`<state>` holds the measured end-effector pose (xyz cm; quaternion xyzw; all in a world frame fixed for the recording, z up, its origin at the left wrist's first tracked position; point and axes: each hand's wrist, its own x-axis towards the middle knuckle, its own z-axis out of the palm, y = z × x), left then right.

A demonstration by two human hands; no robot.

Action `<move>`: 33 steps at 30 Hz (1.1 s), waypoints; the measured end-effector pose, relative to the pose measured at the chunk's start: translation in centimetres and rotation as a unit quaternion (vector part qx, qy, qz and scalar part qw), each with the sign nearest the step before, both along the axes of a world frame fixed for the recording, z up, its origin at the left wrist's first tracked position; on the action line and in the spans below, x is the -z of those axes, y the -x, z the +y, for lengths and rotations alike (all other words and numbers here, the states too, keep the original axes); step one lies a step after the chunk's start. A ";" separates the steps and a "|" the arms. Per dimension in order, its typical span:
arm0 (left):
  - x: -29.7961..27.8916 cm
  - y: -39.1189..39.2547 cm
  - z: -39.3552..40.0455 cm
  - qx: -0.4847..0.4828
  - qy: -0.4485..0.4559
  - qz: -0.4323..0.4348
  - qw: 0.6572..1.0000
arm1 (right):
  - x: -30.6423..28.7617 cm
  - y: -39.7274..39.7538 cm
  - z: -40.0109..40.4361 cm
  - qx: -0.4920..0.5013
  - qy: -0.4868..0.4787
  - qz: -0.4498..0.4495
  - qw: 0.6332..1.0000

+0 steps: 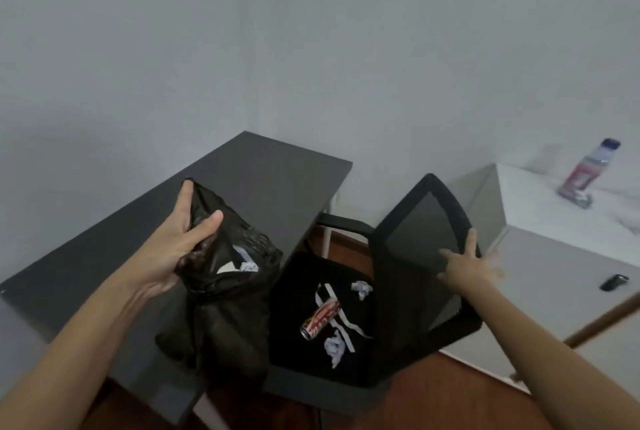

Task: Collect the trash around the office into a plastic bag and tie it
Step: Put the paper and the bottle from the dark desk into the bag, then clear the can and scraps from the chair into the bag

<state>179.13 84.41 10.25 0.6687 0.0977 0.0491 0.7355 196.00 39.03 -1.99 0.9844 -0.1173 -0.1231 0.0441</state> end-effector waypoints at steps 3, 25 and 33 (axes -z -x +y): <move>1.1 -1.2 -2.8 -0.006 -0.007 0.018 1.000 | -1.1 0.3 -1.5 0.030 -0.098 -0.044 0.994; 5.4 -9.6 -18.5 0.067 -0.024 0.086 0.994 | -1.6 -6.3 -21.7 -0.076 -0.108 -0.080 0.988; 9.9 -16.8 -21.2 0.181 -0.041 0.118 0.975 | -1.5 -7.4 -25.6 -0.029 -0.074 -0.058 0.995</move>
